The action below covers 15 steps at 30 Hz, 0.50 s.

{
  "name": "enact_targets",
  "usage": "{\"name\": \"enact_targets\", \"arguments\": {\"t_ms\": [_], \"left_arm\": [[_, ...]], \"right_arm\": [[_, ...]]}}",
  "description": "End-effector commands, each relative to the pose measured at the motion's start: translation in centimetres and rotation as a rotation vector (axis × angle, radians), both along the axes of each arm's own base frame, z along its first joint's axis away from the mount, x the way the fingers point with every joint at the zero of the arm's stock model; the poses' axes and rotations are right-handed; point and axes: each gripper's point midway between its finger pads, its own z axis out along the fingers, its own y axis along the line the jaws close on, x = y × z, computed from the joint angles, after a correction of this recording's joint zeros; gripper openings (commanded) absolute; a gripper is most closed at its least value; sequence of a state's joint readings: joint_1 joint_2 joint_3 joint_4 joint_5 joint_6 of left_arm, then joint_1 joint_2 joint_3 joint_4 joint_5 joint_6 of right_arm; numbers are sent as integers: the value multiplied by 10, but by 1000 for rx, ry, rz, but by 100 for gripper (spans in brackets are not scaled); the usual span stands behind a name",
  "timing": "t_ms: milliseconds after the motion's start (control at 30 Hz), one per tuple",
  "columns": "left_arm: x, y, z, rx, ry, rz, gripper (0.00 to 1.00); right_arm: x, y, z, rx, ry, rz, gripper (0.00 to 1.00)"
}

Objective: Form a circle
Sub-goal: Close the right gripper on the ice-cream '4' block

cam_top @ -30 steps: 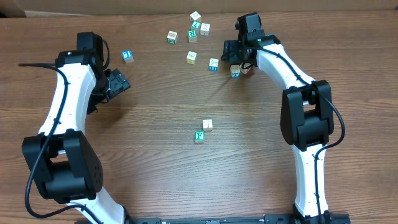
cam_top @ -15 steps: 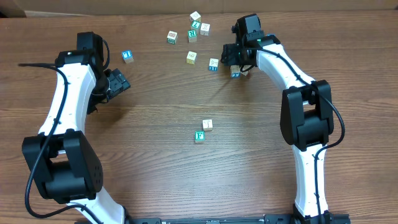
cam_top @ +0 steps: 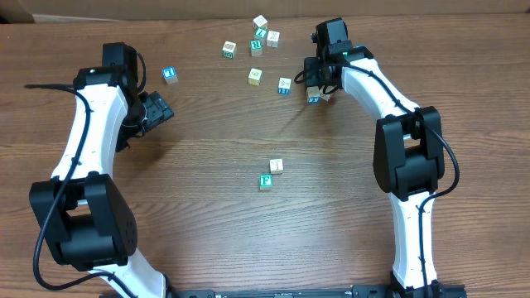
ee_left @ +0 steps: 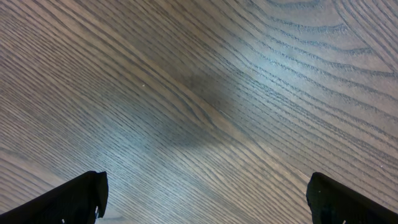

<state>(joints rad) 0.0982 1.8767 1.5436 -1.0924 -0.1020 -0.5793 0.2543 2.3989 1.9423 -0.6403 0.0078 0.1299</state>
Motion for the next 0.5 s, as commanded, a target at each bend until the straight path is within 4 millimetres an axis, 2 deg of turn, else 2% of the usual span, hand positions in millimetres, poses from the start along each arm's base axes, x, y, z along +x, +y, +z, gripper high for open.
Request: {"name": "enact_targets", "arguments": {"t_ms": [0, 33, 133, 267, 367, 433, 467], "left_arm": [[5, 2, 6, 15, -18, -9, 100], [5, 2, 6, 15, -18, -9, 100], [5, 2, 6, 15, -18, -9, 100], [5, 2, 6, 15, -18, -9, 100], [5, 2, 6, 15, -18, -9, 100], [5, 2, 6, 15, -18, -9, 100], [5, 2, 6, 15, -18, -9, 100]], "right_arm": [[1, -2, -3, -12, 0, -6, 42], [1, -2, -3, -12, -1, -6, 37], [1, -2, -3, -12, 0, -6, 31], [2, -2, 4, -10, -10, -6, 28], [3, -4, 24, -6, -26, -10, 21], [6, -3, 45, 1, -53, -10, 21], [7, -3, 62, 8, -79, -10, 21]]}}
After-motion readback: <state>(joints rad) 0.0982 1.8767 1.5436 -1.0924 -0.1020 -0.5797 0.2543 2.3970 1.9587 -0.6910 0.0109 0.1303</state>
